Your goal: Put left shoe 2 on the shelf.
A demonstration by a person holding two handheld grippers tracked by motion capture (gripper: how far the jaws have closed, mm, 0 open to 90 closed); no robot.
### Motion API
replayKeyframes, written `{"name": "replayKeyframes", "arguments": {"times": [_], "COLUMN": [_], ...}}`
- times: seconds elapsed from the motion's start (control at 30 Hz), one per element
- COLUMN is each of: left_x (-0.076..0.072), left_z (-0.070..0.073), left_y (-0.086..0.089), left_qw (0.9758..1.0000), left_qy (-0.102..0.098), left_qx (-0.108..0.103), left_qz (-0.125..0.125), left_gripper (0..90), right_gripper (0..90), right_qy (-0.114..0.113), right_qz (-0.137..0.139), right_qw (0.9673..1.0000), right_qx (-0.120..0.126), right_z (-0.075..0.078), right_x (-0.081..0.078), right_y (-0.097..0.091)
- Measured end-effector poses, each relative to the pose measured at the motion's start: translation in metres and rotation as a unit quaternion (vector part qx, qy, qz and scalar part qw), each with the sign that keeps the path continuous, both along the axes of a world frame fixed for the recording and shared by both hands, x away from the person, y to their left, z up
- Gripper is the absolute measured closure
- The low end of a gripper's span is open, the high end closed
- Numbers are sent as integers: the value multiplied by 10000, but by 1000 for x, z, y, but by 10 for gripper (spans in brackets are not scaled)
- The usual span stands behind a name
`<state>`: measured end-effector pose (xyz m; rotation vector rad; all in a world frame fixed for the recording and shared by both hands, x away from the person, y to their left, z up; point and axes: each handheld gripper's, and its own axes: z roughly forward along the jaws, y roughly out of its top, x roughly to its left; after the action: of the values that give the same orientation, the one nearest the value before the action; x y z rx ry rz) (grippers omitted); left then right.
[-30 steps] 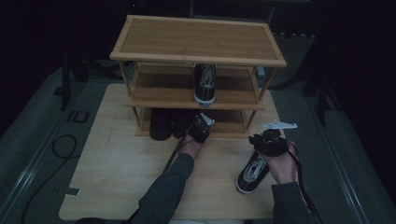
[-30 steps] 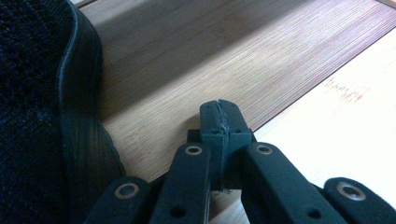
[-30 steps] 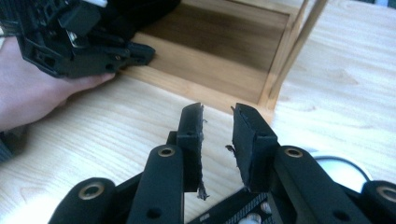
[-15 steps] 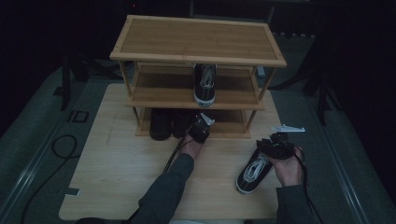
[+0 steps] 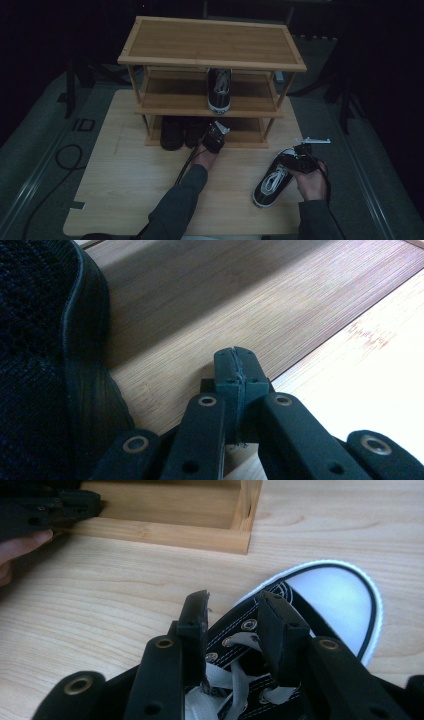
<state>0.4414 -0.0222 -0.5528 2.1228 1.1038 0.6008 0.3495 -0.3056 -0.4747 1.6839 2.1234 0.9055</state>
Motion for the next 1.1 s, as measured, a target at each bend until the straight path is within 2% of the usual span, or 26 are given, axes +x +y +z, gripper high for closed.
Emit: {"name": "replayKeyframes", "arguments": {"times": [0.17,0.4,0.6,0.77,0.97,1.1], "left_x": [0,0,0,0,0,0], "left_z": [0,0,0,0,0,0], "left_y": [0,0,-1,-1,0,0], "left_qw": [10000,10000,10000,10000,10000,10000], "left_qy": [-6,-8,-25,-29,-28,-30], "left_qx": [1,0,29,30,31,30], "left_qz": [-6,-3,-10,-16,-18,-17], "left_gripper": [900,900,900,900,900,900], "right_gripper": [638,636,669,712,748,764], "right_qy": [153,300,364,391,400,412], "right_qz": [-99,-246,-246,-127,141,218], "right_qw": [9997,9990,9989,9990,9991,9988], "right_qx": [148,237,183,159,-44,-130], "right_z": [-6,-13,-13,-13,-12,-11], "right_x": [5,10,13,15,17,17], "right_y": [-5,-10,-9,-3,13,18]}}
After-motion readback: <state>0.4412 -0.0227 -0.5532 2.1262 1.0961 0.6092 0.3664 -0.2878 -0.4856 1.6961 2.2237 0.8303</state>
